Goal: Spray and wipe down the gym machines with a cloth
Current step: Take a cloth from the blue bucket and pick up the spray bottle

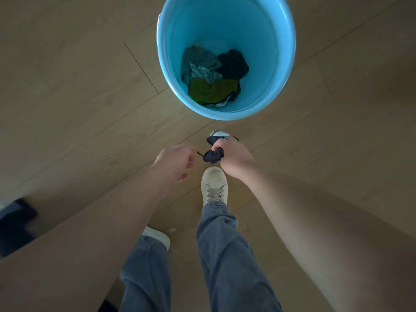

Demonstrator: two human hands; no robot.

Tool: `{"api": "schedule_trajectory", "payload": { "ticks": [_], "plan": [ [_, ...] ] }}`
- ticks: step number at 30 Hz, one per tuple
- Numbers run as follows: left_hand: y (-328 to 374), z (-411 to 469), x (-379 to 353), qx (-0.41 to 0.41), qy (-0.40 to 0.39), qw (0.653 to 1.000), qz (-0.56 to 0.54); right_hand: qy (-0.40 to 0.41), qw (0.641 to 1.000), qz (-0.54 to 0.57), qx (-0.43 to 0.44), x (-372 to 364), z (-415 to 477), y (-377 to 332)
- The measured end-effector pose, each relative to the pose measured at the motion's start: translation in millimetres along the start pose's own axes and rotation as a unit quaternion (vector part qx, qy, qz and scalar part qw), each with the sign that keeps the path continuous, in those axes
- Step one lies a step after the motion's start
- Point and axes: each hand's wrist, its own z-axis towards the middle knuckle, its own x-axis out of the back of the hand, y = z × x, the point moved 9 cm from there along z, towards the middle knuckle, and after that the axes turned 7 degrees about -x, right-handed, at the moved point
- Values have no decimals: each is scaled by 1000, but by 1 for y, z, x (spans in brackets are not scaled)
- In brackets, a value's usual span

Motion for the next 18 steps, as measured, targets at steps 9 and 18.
{"api": "schedule_trajectory", "payload": {
  "ticks": [9, 18],
  "plan": [
    [-1, -29, 7, 2, -11, 1000, 0, 11, 998, 67, -9, 24, -36, -5],
    [60, -135, 31, -83, -14, 993, 84, -16, 993, 114, -1, 93, -142, -39]
  ]
}}
